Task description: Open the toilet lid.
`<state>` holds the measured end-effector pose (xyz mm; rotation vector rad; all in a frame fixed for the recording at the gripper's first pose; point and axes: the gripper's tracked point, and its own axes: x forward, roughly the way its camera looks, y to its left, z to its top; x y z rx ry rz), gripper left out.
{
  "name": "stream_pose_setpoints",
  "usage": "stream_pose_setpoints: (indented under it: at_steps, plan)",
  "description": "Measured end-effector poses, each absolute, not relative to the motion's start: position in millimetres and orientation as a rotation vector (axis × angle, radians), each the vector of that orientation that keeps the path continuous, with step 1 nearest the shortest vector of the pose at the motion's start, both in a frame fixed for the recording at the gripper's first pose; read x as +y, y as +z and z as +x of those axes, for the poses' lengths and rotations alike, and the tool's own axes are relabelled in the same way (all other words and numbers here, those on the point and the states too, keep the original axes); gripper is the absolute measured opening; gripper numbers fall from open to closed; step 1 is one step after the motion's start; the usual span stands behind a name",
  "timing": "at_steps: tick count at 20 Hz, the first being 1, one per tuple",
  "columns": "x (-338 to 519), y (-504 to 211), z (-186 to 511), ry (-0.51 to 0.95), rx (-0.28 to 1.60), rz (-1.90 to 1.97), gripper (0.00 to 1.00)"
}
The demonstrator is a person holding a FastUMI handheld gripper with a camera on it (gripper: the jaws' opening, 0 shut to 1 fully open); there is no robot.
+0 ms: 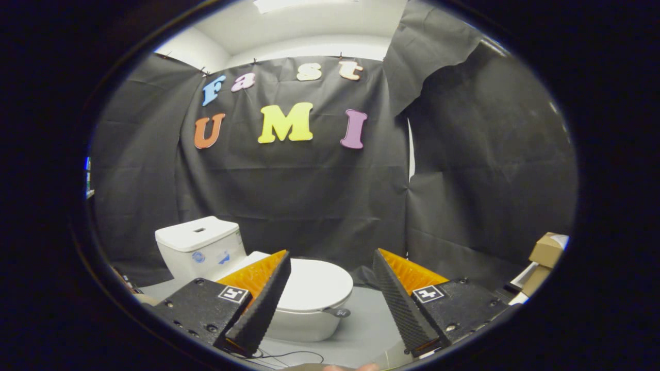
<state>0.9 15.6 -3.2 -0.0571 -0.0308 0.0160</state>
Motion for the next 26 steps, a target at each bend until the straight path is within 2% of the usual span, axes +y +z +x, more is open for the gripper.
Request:
stream_pose_setpoints:
  at_steps: [14, 21, 26]
  plan:
    - [34, -44, 26, 0.043, 0.06, -0.039, 1.0]
    - [31, -94, 73, 0.043, 0.306, 0.033, 1.0]
    - [8, -137, 102, -0.014, 0.525, 0.147, 1.0]
